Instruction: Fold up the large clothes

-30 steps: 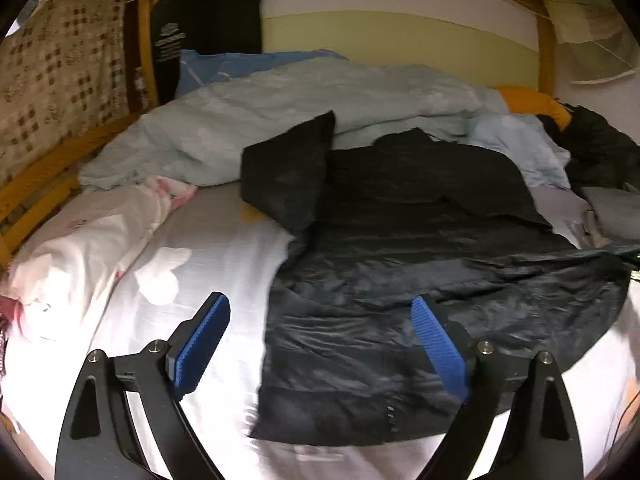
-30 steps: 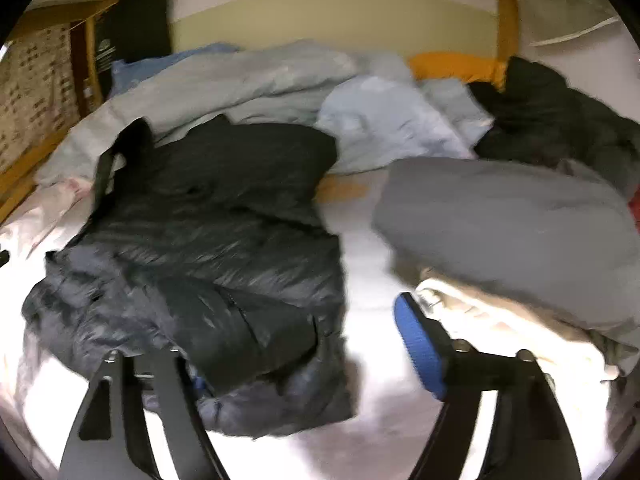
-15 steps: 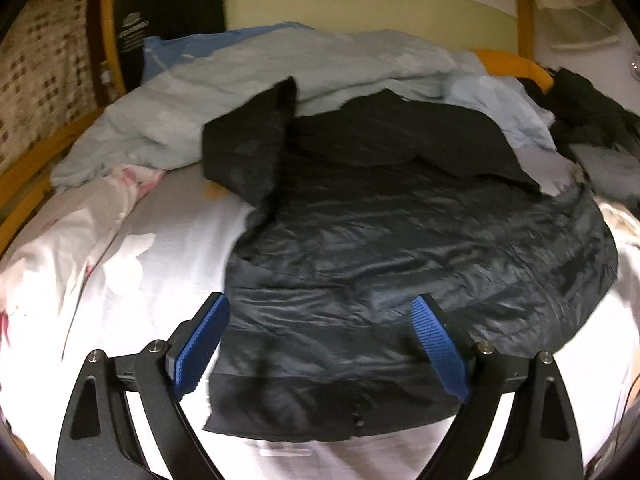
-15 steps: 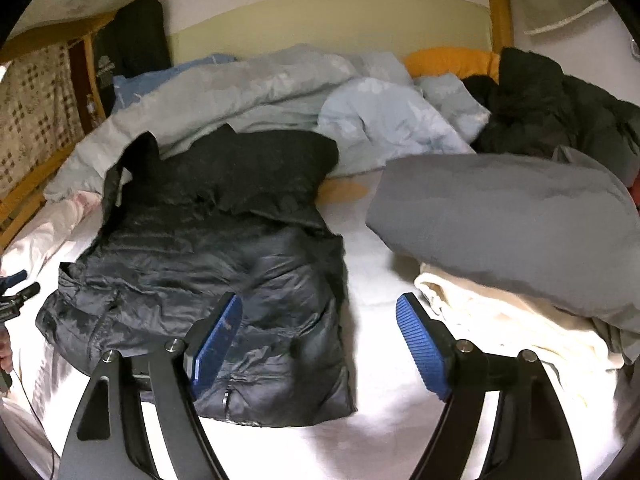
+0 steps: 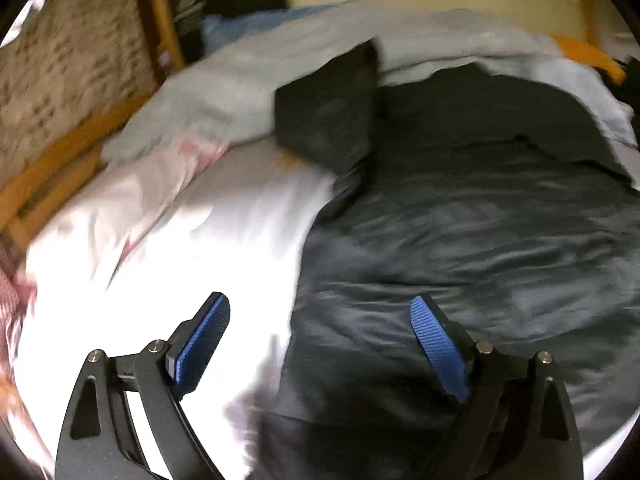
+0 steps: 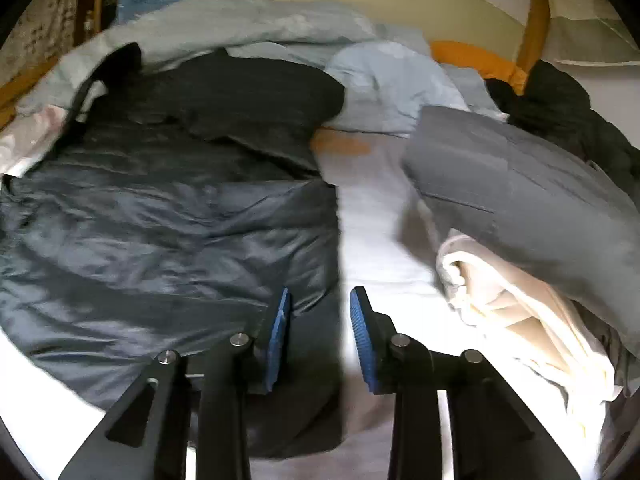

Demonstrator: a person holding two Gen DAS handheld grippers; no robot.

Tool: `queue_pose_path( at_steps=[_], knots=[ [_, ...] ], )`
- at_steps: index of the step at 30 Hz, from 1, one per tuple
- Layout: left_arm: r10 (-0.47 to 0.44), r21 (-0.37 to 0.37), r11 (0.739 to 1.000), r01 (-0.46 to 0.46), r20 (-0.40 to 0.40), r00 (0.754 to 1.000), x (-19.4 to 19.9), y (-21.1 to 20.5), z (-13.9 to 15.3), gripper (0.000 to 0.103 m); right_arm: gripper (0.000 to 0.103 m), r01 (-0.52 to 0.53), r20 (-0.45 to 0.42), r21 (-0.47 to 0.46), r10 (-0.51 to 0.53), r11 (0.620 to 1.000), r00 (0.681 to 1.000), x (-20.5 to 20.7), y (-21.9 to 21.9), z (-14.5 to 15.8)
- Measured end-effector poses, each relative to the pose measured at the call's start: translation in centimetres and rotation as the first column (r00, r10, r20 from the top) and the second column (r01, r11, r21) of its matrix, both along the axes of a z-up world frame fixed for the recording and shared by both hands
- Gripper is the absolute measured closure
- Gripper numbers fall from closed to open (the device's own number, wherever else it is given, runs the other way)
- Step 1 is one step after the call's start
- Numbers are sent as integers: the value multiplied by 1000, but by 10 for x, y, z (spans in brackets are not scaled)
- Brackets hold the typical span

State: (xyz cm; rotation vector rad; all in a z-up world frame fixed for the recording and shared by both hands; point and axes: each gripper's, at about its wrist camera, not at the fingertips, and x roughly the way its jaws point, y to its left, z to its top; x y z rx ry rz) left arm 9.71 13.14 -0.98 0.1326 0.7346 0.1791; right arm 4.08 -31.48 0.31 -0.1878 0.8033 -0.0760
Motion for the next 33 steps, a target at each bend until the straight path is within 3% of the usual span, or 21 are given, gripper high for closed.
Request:
queue_pose_path(
  at_steps=[2, 4, 7, 10, 14, 16, 18, 19, 23, 24, 26, 31, 33],
  knots=[
    [20, -53, 998, -23, -60, 998, 8, 12, -10, 13, 70, -18, -60, 7, 19, 1000, 998, 8, -3, -12],
    [42, -50, 998, -48, -107, 993, 13, 18, -19, 13, 70, -6, -96, 30, 9, 1000, 995, 12, -6, -20],
    [32, -72, 997, -40, -115, 993, 14, 18, -17, 14, 70, 3, -104, 23, 0, 1000, 995, 11, -5, -20],
    [-37, -85, 996, 33, -48, 998, 1, 8, 1, 15, 70, -1, -60, 11, 2, 1000, 998, 3, -3, -10],
    [-119, -87, 988, 127, 90, 989, -36, -11, 46, 15, 70, -30, 39, 35, 29, 999, 999, -26, 1, 22],
    [-157, -181, 968, 174, 107, 982, -56, -16, 64, 15, 69, -37, 70, 54, 34, 998, 997, -37, 6, 33],
    [-207, -220, 948, 232, 132, 970, -75, -28, 73, 14, 54, -45, 87, 85, 38, 995, 996, -51, 11, 39],
    [-221, -184, 952, 245, 144, 965, -82, -38, 75, 14, 40, -44, 94, 90, 35, 995, 995, -57, 15, 41],
    [-279, -81, 954, 289, 114, 953, -91, -65, 67, 14, 33, -100, 117, 63, 92, 993, 989, -76, 40, 43],
    [-291, -71, 952, 297, 90, 953, -90, -69, 64, 11, 29, -123, 121, 49, 116, 991, 986, -80, 47, 43],
    [-319, -36, 947, 321, 47, 947, -90, -78, 55, 2, 11, -176, 144, 12, 172, 984, 975, -91, 62, 41],
    [-438, 139, 889, 436, -20, 899, -101, -107, 29, 0, 10, -272, 100, -170, 291, 947, 951, -98, 96, 21],
    [-468, 159, 866, 473, -74, 881, -101, -114, 17, 0, 10, -295, 69, -209, 315, 932, 947, -94, 103, 11]
  ],
)
